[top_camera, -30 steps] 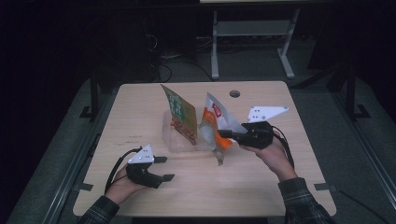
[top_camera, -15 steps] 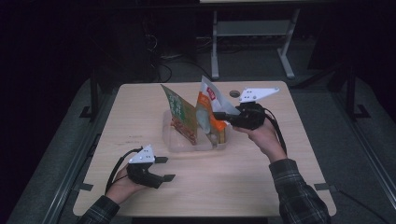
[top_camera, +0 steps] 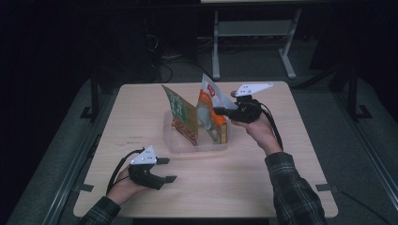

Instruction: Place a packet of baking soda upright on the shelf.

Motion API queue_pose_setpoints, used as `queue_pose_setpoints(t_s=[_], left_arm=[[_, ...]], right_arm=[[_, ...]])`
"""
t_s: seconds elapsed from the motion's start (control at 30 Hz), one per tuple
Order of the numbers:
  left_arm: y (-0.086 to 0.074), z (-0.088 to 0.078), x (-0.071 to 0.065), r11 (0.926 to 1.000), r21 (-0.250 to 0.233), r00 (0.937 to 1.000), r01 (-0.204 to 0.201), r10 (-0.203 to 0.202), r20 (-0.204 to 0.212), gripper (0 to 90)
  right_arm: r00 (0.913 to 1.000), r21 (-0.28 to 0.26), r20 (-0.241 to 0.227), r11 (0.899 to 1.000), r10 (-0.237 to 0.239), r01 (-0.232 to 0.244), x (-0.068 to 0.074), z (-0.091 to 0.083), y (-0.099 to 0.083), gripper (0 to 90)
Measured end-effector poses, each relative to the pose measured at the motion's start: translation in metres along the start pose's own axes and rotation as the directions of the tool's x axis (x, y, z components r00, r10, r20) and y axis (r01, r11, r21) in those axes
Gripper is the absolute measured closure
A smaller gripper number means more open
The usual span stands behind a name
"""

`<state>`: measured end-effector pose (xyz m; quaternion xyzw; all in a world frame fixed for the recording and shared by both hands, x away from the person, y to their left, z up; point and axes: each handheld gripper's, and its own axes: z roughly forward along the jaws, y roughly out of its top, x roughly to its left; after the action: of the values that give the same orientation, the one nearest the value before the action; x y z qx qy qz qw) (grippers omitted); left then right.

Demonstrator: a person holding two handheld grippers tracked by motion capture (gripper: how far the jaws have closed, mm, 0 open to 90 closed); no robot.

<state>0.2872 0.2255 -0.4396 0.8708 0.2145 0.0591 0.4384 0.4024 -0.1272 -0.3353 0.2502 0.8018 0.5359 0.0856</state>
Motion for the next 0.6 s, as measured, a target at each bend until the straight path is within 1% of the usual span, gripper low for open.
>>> queue_pose_setpoints(t_s=[0.13,0.3,0.4,0.57,0.6], left_arm=[[0.0,0.0,0.0,1.0,-0.006,1.0,0.005,-0.005,0.002,27.3],[0.0,0.002,0.0,1.0,0.0,1.0,-0.002,0.002,0.007,27.3],[0.0,0.002,-0.001,1.0,-0.001,1.0,0.0,0.0,0.009,27.2],[0.0,0.003,-0.001,0.9999,0.006,0.9999,-0.011,0.01,0.012,27.2],[0.0,0.003,-0.002,1.0,0.005,0.9999,-0.007,0.007,0.013,27.2]], right_arm=[[0.9999,0.011,0.004,1.0,0.013,-0.013,-0.002,0.006,-0.005,90.0],[0.9998,0.039,0.015,0.999,0.008,-0.008,-0.003,0.012,-0.009,90.0],[0.9996,0.056,0.028,0.998,-0.004,0.002,-0.003,0.016,-0.011,89.9],[0.999,0.074,0.044,0.997,0.0,-0.004,-0.004,0.02,-0.015,89.8],[0.999,0.077,0.044,0.997,0.009,-0.012,-0.004,0.021,-0.016,89.7]])
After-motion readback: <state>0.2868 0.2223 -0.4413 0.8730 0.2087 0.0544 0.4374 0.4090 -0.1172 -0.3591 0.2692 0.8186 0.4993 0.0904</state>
